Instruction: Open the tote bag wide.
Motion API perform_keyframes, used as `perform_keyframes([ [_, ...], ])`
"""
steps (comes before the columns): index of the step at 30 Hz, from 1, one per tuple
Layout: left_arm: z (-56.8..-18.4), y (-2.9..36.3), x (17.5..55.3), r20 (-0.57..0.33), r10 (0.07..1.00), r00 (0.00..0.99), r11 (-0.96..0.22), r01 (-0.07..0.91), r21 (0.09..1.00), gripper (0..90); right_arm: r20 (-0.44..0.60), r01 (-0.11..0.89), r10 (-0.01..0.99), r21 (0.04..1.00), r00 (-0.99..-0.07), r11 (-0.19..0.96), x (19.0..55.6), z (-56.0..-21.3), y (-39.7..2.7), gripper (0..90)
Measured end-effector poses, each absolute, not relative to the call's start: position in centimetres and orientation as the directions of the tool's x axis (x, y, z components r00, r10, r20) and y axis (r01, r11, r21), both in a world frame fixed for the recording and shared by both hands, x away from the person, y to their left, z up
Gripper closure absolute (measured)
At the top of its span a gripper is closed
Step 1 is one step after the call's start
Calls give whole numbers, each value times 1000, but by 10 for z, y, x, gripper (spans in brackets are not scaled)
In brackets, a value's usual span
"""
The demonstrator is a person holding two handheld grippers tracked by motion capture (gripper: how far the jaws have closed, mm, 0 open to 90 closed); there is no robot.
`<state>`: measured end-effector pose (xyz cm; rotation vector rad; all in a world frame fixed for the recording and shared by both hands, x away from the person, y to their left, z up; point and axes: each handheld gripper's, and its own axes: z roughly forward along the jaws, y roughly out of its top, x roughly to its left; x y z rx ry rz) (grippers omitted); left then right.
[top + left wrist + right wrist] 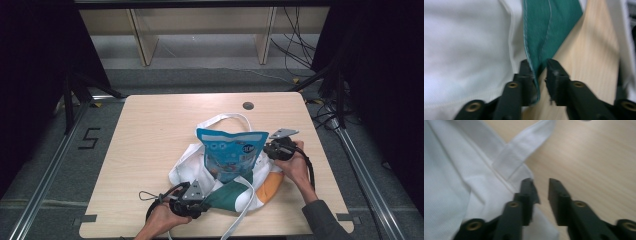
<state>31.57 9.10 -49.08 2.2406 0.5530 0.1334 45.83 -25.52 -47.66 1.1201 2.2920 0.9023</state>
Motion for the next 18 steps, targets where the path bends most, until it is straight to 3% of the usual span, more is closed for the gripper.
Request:
perform_keyframes([
  [1, -491, 91, 316, -83, 431, 899, -579, 346, 738, 645, -94, 528, 809, 713, -580, 461, 458, -477, -255, 662],
  [2, -485, 93, 316, -102, 437, 894, -547, 354, 759, 614, -42, 506, 826, 772, -562, 384, 451, -459, -264, 568],
  [3, -473, 98, 320, -134, 453, 881, -483, 369, 794, 588, -39, 486, 823, 790, -567, 373, 444, -450, -269, 550],
  [7, -459, 108, 330, -145, 482, 864, -422, 375, 826, 555, 12, 474, 805, 813, -593, 338, 418, -428, -276, 515],
  [9, -451, 114, 338, -117, 529, 840, -401, 369, 838, 554, 48, 463, 774, 824, -631, 326, 398, -419, -274, 515],
  [10, -444, 120, 348, -73, 598, 798, -387, 367, 846, 543, 49, 457, 735, 811, -676, 366, 383, -416, -266, 507],
  [18, -440, 134, 382, 45, 720, 692, -427, 391, 816, 444, 58, 394, 584, 791, -810, 468, 345, -419, -228, 499],
])
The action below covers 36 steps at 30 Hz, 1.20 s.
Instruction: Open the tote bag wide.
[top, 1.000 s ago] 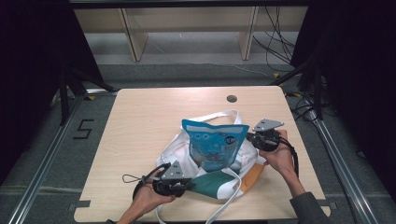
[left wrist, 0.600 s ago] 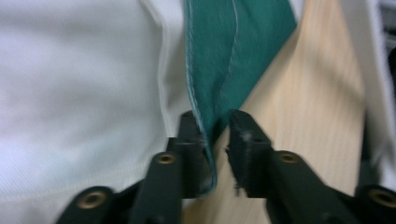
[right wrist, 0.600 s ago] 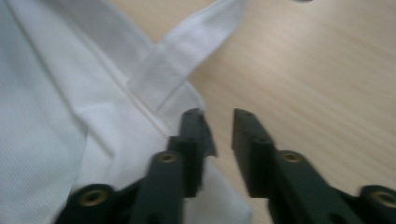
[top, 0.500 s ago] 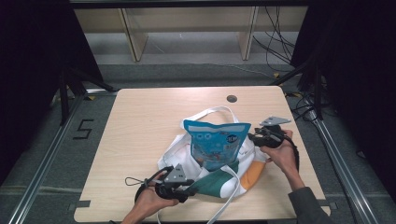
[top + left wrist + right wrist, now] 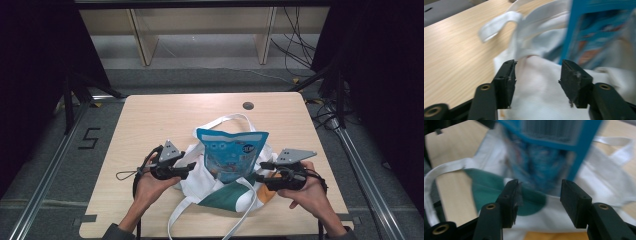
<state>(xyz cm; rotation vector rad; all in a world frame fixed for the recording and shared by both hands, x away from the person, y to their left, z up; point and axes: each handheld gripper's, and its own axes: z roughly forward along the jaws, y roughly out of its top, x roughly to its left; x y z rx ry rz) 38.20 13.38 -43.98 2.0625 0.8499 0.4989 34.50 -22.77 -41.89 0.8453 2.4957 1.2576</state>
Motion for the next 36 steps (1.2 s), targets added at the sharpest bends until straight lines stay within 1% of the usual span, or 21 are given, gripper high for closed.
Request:
perform_keyframes([
  [5, -451, 133, 398, 18, 735, 678, -424, 438, 793, 432, 68, 402, 549, 757, -833, 515, 335, -425, -208, 520],
  [6, -456, 132, 402, -9, 735, 678, -413, 458, 787, 446, 39, 381, 534, 746, -844, 547, 335, -430, -201, 612],
  [7, -456, 132, 402, -9, 735, 678, -413, 458, 787, 458, 39, 381, 534, 746, -844, 547, 335, -430, -201, 612],
  [8, -460, 133, 405, 3, 736, 677, -420, 452, 787, 492, -11, 348, 517, 727, -856, 592, 336, -435, -198, 787],
  [9, -460, 133, 405, 3, 736, 677, -420, 452, 787, 547, -11, 348, 517, 727, -856, 592, 336, -435, -198, 787],
  [10, -464, 136, 407, 41, 741, 670, -441, 441, 782, 601, -44, 330, 512, 716, -858, 615, 335, -439, -200, 868],
  [12, -466, 141, 409, 62, 729, 682, -471, 433, 768, 713, -60, 320, 505, 709, -861, 629, 332, -439, -203, 885],
  [14, -468, 142, 409, 59, 742, 668, -460, 442, 770, 777, -95, 296, 494, 699, -864, 651, 320, -440, -210, 887],
  [15, -468, 147, 411, 94, 736, 671, -491, 432, 756, 792, -96, 301, 501, 696, -860, 652, 313, -442, -213, 888],
  [18, -479, 155, 419, 68, 747, 661, -478, 463, 746, 827, -94, 309, 498, 680, -862, 664, 294, -453, -229, 889],
  [22, -489, 154, 427, 66, 749, 660, -494, 488, 720, 820, -56, 366, 519, 646, -853, 670, 288, -467, -234, 889],
  [26, -496, 149, 426, 79, 750, 657, -496, 479, 724, 808, -92, 349, 484, 580, -870, 736, 301, -489, -214, 888],
  [27, -496, 149, 426, 79, 750, 657, -496, 479, 724, 799, -92, 349, 484, 580, -870, 736, 301, -489, -214, 888],
  [28, -493, 152, 426, 93, 737, 669, -517, 471, 715, 771, -48, 380, 505, 599, -862, 705, 301, -488, -218, 886],
  [29, -493, 152, 425, 58, 761, 646, -472, 490, 733, 771, -48, 380, 505, 599, -862, 705, 301, -488, -218, 886],
  [30, -486, 154, 424, 20, 773, 634, -427, 497, 756, 696, -18, 390, 506, 615, -862, 686, 299, -482, -223, 842],
  [31, -486, 154, 424, 20, 773, 634, -427, 497, 756, 686, -18, 390, 506, 615, -862, 686, 299, -482, -223, 842],
  [32, -476, 154, 419, -4, 769, 639, -396, 482, 781, 664, 6, 412, 542, 656, -840, 632, 298, -469, -232, 711],
  [33, -476, 154, 419, -4, 769, 639, -396, 482, 781, 641, 17, 419, 552, 672, -834, 611, 298, -460, -237, 661],
  [34, -463, 155, 412, -13, 758, 652, -387, 466, 796, 611, 37, 430, 558, 680, -829, 593, 298, -452, -241, 608],
  [36, -457, 156, 407, -8, 758, 652, -376, 447, 812, 595, 34, 415, 559, 707, -829, 572, 297, -443, -246, 585],
])
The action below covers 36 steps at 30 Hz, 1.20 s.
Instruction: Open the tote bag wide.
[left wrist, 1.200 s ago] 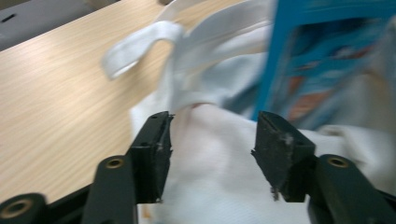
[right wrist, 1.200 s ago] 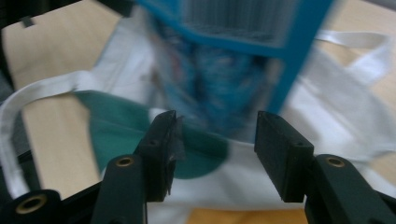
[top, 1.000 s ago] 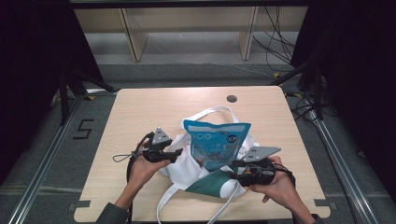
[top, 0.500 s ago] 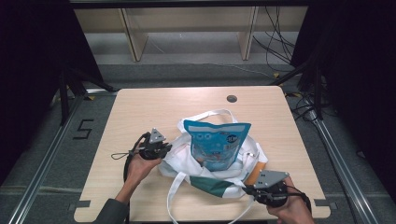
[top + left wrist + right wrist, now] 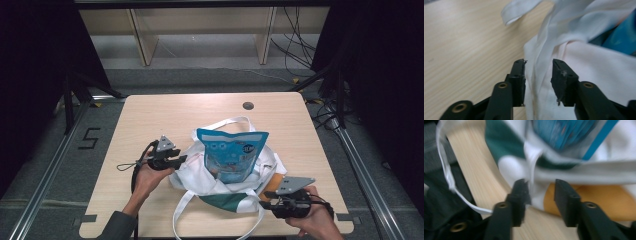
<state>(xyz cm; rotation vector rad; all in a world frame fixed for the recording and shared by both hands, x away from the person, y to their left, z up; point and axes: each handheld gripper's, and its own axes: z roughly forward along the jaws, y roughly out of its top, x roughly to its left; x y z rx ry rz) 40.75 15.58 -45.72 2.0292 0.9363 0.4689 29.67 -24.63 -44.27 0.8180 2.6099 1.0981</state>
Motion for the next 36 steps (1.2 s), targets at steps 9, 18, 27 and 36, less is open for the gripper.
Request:
perform_keyframes([
  [9, -454, 153, 380, -74, 692, 718, -359, 431, 828, 733, -71, 334, 668, 824, -740, 457, 327, -406, -258, 740],
  [18, -486, 140, 373, -56, 668, 742, -450, 462, 764, 800, -50, 473, 655, 650, -754, 595, 355, -469, -254, 862],
  [27, -511, 137, 371, -27, 673, 739, -492, 475, 730, 840, -36, 510, 672, 621, -740, 595, 352, -492, -252, 895],
  [36, -511, 129, 379, -3, 682, 732, -511, 478, 714, 836, -77, 504, 686, 619, -724, 602, 384, -496, -248, 894],
])
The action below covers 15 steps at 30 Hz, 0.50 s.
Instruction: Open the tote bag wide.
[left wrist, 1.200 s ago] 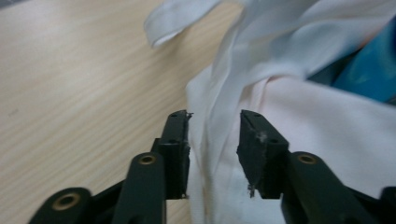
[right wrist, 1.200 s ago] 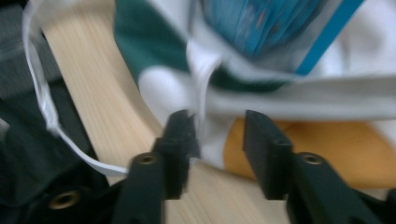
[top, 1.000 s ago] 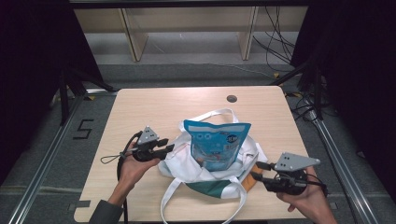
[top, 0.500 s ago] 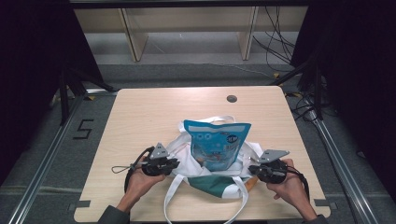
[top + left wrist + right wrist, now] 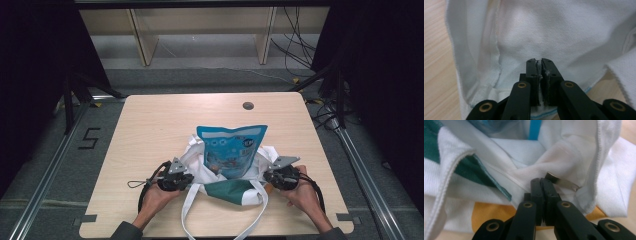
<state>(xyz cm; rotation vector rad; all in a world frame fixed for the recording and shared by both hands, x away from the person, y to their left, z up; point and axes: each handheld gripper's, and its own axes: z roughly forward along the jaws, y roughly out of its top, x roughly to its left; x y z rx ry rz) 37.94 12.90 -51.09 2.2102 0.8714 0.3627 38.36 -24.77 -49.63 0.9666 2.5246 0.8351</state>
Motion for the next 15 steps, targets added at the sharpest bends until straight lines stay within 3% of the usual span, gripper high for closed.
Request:
perform_keyframes([
  [10, -511, 125, 396, 59, 692, 720, -532, 453, 716, 827, -68, 522, 722, 645, -689, 558, 433, -498, -249, 885],
  [15, -513, 126, 403, 23, 734, 679, -471, 484, 738, 805, -77, 523, 734, 652, -674, 549, 441, -500, -244, 874],
])
